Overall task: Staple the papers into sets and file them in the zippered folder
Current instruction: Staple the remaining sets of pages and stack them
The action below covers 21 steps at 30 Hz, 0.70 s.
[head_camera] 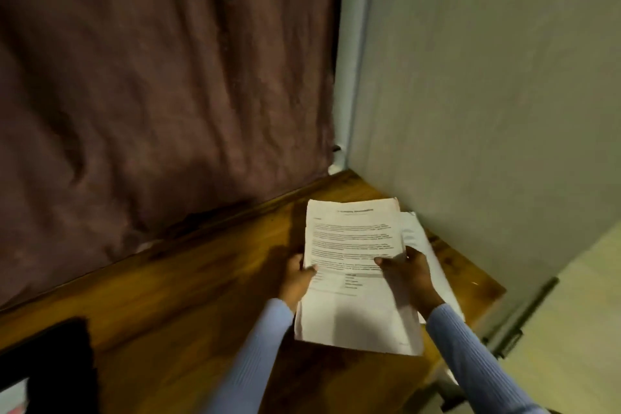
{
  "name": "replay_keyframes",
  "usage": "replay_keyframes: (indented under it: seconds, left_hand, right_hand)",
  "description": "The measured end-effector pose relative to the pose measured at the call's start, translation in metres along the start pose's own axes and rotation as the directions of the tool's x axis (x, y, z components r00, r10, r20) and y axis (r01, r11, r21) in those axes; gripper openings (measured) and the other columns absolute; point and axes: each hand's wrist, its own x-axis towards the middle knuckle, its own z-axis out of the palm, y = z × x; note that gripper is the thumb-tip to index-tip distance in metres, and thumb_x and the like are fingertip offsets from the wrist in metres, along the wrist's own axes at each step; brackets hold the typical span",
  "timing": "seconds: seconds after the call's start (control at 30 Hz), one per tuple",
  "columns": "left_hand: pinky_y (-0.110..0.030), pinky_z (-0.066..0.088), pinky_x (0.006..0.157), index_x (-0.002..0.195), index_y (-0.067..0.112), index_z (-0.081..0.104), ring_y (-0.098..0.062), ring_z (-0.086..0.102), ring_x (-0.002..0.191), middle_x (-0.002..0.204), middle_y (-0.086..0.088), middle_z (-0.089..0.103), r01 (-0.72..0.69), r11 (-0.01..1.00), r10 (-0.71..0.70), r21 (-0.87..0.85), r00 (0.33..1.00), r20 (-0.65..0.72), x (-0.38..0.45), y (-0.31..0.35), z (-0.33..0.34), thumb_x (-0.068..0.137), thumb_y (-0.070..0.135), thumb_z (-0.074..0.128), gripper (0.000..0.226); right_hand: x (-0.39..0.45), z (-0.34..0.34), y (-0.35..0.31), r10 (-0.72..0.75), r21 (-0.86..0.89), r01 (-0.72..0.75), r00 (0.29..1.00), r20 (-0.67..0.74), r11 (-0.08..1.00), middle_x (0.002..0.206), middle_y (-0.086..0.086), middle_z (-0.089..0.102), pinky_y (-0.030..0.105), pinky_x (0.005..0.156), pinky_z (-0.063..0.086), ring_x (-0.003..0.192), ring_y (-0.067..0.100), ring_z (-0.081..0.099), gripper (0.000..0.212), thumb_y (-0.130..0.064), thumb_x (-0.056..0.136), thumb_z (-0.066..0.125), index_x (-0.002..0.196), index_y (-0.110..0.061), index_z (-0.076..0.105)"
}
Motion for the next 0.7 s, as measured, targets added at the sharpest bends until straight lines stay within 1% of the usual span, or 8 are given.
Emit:
replay_keyframes:
  seconds: [0.07,0.13,0.2,0.3,0.4,0.53,0.63,0.7]
  left_hand:
    - [-0.03,0.043,0.081,0.122,-0.007,0.051,-0.03,0.056,0.11,0.125,-0.022,0.057,0.009,0.998,-0.014,0.063,0.997,0.079,0.015,-0.002,0.037,0.089,-0.005,0.052,0.033]
    - [-0.027,0.042,0.082,0.118,-0.008,0.055,-0.032,0.056,0.113,0.121,-0.021,0.058,0.001,0.994,-0.016,0.112,0.99,0.138,0.021,-0.002,0.069,0.088,-0.008,0.051,0.031]
    - [-0.028,0.043,0.087,0.116,-0.005,0.059,-0.034,0.055,0.116,0.121,-0.02,0.06,-0.02,0.985,-0.012,0.171,0.983,0.184,0.021,-0.004,0.092,0.087,-0.006,0.053,0.029]
    - [-0.026,0.043,0.091,0.116,0.003,0.063,-0.029,0.056,0.115,0.119,-0.014,0.063,-0.033,0.968,-0.02,0.248,0.978,0.207,0.022,-0.004,0.113,0.087,0.0,0.057,0.03]
    - [-0.022,0.042,0.088,0.117,0.004,0.062,-0.026,0.057,0.114,0.119,-0.012,0.064,-0.035,0.958,-0.021,0.285,0.981,0.192,0.029,-0.004,0.122,0.084,0.0,0.062,0.034]
    - [-0.02,0.043,0.085,0.117,0.004,0.063,-0.024,0.059,0.11,0.116,-0.011,0.066,-0.066,0.937,0.018,0.342,0.99,0.142,0.038,-0.007,0.127,0.079,-0.006,0.063,0.039]
    - [-0.02,0.044,0.085,0.114,0.005,0.064,-0.015,0.058,0.104,0.11,-0.002,0.066,-0.103,0.93,0.066,0.353,0.991,0.113,0.045,-0.012,0.126,0.079,-0.006,0.064,0.037]
    - [-0.026,0.049,0.088,0.11,0.007,0.067,-0.018,0.062,0.104,0.11,-0.004,0.068,-0.126,0.915,0.109,0.382,0.992,0.066,0.051,-0.016,0.125,0.078,-0.004,0.064,0.034]
  right_hand:
    - [0.013,-0.032,0.009,0.039,-0.033,-0.042,0.994,-0.101,0.999,0.09,0.007,0.065,0.031,0.061,0.056,0.08,0.022,0.063,0.027,0.001,0.078,0.069,0.101,-0.002,0.056]
    - [0.021,-0.061,0.016,0.047,-0.14,-0.067,0.989,-0.14,0.988,0.094,0.008,0.066,0.043,0.072,0.057,0.084,0.025,0.065,0.031,-0.014,0.077,0.071,0.104,-0.01,0.057]
    - [0.022,-0.081,0.02,0.021,-0.166,-0.054,0.98,-0.196,0.985,0.096,0.008,0.067,0.044,0.075,0.057,0.084,0.026,0.066,0.019,-0.015,0.082,0.066,0.1,-0.016,0.059]
    - [0.025,-0.096,0.019,-0.038,-0.185,-0.02,0.95,-0.309,0.983,0.099,0.009,0.064,0.031,0.072,0.057,0.085,0.024,0.063,0.015,-0.005,0.087,0.058,0.1,-0.014,0.058]
    - [0.037,-0.099,0.02,-0.026,-0.134,-0.027,0.926,-0.376,0.991,0.09,0.003,0.065,0.009,0.052,0.048,0.075,0.011,0.061,0.013,-0.009,0.091,0.052,0.093,-0.016,0.062]
    - [0.054,-0.096,0.031,-0.07,-0.179,0.001,0.922,-0.382,0.984,0.093,0.005,0.065,0.02,0.064,0.05,0.083,0.02,0.062,0.014,-0.019,0.094,0.049,0.091,-0.018,0.063]
    - [0.061,-0.092,0.039,-0.174,-0.381,0.022,0.912,-0.371,0.924,0.088,0.002,0.061,0.015,0.058,0.047,0.081,0.019,0.058,0.018,-0.016,0.097,0.044,0.1,-0.01,0.06]
    - [0.064,-0.091,0.048,-0.199,-0.508,0.009,0.926,-0.32,0.861,0.097,0.005,0.059,0.024,0.067,0.051,0.088,0.023,0.056,0.021,-0.016,0.095,0.047,0.113,-0.006,0.054]
